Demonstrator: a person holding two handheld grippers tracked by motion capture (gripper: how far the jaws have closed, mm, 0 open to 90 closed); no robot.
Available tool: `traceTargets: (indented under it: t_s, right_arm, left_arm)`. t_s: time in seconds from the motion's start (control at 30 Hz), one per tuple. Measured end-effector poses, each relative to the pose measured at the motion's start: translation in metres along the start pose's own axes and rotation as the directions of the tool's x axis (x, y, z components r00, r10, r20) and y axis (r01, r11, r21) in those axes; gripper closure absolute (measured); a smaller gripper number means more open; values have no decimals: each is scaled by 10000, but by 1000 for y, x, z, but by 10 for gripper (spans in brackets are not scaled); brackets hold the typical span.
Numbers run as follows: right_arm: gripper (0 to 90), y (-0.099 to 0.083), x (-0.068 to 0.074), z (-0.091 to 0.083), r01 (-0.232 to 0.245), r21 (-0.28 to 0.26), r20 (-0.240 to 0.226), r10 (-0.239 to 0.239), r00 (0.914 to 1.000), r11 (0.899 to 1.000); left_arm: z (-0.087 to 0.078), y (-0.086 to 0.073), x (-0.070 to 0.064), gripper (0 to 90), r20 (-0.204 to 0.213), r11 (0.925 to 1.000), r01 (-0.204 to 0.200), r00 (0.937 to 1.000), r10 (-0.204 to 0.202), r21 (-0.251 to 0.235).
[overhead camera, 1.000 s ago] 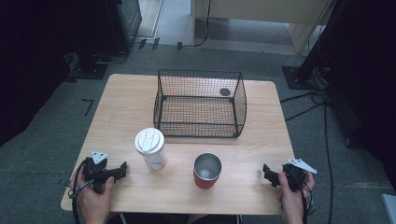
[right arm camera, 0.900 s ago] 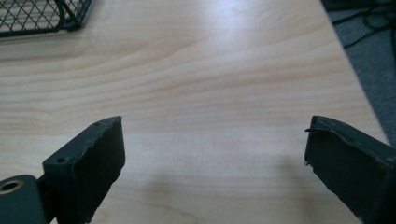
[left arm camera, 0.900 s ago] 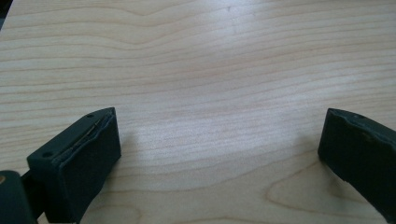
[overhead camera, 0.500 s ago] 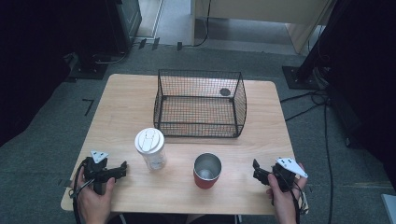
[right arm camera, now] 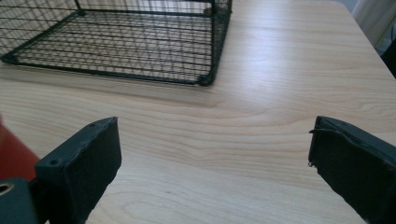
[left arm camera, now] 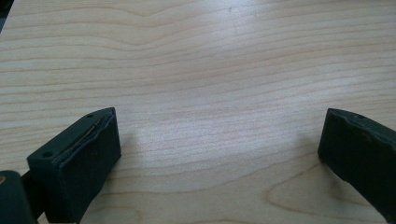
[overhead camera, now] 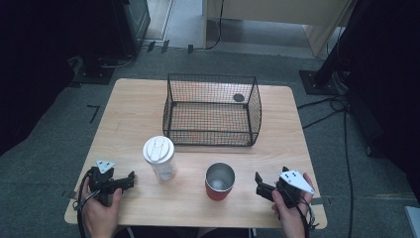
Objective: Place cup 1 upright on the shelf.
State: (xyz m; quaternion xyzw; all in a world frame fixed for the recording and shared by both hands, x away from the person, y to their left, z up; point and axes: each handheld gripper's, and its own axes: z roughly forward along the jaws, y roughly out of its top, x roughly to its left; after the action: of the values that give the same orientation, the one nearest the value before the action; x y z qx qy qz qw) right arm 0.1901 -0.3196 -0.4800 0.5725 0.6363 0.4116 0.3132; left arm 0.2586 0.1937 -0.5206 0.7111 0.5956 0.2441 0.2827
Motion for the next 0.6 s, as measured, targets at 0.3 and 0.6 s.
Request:
traceTargets:
  t_s: [0.3,0.6]
  right_arm:
    - [25,0,20,-7,345,-257,-605,-360,9975,9991]
    - [24,0,35,-12,825,-615,-1535,-911,9839,9947]
  left_arm:
    - [0,0,0,0,1,10000,0,10000,0,-1]
    - [0,0,0,0,2,10000,-9,10000,9,4]
